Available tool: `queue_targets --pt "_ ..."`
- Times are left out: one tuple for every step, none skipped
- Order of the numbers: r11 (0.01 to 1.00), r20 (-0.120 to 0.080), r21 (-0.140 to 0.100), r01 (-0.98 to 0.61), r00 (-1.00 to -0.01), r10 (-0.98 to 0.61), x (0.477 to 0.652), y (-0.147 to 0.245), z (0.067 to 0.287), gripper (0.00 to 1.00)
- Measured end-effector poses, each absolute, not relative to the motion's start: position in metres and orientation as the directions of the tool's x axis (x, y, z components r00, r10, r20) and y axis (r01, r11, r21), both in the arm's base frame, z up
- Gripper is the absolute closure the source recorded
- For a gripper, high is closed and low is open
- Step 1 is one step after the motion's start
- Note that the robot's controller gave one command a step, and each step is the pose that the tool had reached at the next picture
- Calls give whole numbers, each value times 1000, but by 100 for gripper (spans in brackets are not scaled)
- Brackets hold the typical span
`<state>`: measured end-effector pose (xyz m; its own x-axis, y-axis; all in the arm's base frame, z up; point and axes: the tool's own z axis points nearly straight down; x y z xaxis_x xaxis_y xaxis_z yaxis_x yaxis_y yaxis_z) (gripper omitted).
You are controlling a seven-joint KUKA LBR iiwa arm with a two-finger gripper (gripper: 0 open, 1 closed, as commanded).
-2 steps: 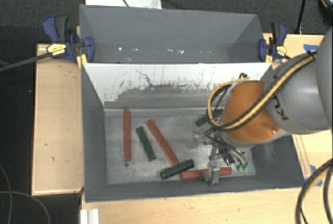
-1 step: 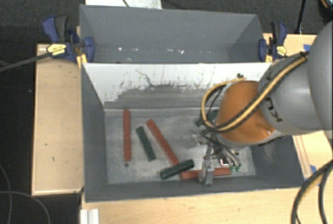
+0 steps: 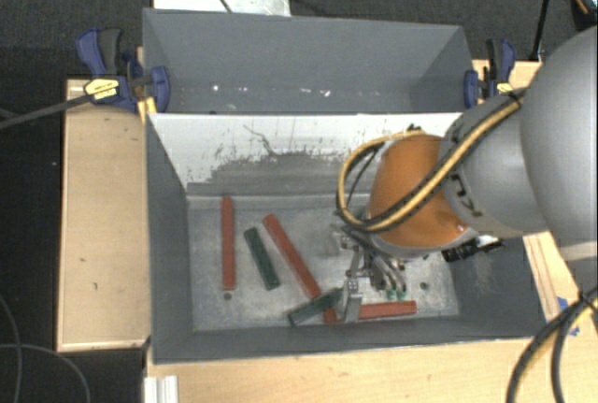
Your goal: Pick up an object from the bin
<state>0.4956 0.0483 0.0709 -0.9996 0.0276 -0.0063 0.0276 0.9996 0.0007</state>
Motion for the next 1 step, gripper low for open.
queue_targets --pt "993 -8 1 116 -993 116 496 55 71 0"
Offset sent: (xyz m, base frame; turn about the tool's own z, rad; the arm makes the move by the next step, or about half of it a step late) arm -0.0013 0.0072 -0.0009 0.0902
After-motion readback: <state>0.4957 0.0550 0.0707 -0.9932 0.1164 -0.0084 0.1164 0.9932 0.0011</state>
